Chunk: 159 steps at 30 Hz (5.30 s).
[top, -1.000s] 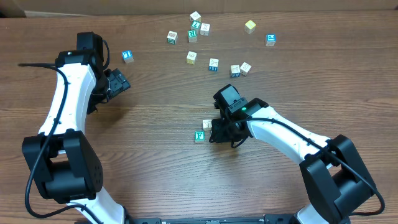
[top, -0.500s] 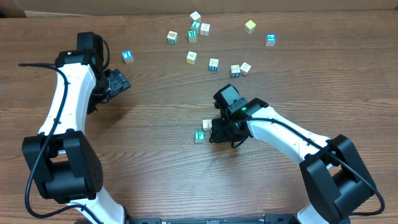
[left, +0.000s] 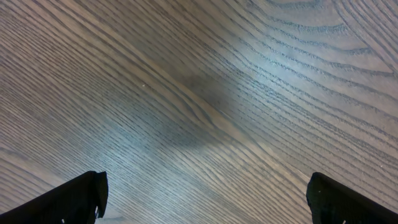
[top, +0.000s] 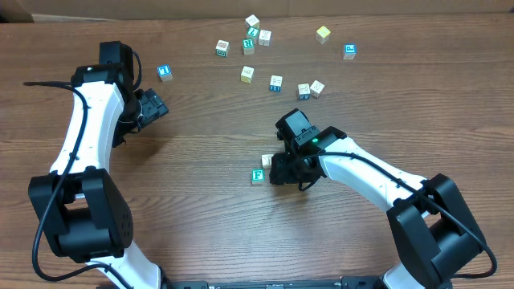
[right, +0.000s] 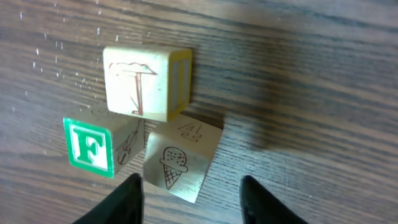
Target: Form a circle
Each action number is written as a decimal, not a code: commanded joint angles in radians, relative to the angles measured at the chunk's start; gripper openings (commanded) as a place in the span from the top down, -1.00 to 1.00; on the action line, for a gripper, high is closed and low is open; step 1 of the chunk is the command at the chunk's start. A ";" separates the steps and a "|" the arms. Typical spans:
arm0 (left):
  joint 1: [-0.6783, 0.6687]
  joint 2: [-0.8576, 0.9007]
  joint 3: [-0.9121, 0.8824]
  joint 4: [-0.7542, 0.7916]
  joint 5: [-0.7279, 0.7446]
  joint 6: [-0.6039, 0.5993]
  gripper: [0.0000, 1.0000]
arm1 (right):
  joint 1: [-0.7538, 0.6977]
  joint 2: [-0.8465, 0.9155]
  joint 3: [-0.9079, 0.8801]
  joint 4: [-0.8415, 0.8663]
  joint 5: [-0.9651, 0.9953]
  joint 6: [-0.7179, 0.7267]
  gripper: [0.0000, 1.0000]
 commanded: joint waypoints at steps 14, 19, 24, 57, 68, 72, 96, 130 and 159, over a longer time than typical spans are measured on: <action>0.000 0.000 0.021 0.000 -0.012 0.011 -0.99 | -0.002 0.006 0.025 -0.002 0.038 0.049 0.50; 0.000 0.000 0.021 0.000 -0.012 0.011 -1.00 | -0.002 0.006 0.034 -0.006 0.035 0.048 0.28; 0.000 0.000 0.021 0.000 -0.012 0.011 -0.99 | -0.002 0.006 0.060 -0.008 0.034 0.051 0.16; 0.000 0.000 0.021 0.000 -0.012 0.011 -0.99 | 0.014 0.025 0.055 -0.013 0.042 0.087 -0.04; 0.000 0.000 0.021 0.000 -0.012 0.011 -1.00 | 0.014 0.035 0.055 -0.021 0.050 0.087 -0.04; 0.000 0.000 0.021 0.000 -0.012 0.011 -0.99 | 0.014 0.042 0.055 -0.020 0.050 0.087 -0.04; 0.000 0.000 0.021 0.000 -0.012 0.011 -1.00 | 0.014 0.042 0.056 -0.031 0.050 0.071 0.27; 0.000 0.000 0.021 0.000 -0.012 0.011 -0.99 | 0.011 0.042 0.057 -0.018 0.050 0.048 0.33; 0.000 0.000 0.021 0.000 -0.012 0.011 -0.99 | 0.010 0.042 0.058 -0.011 0.061 0.041 0.49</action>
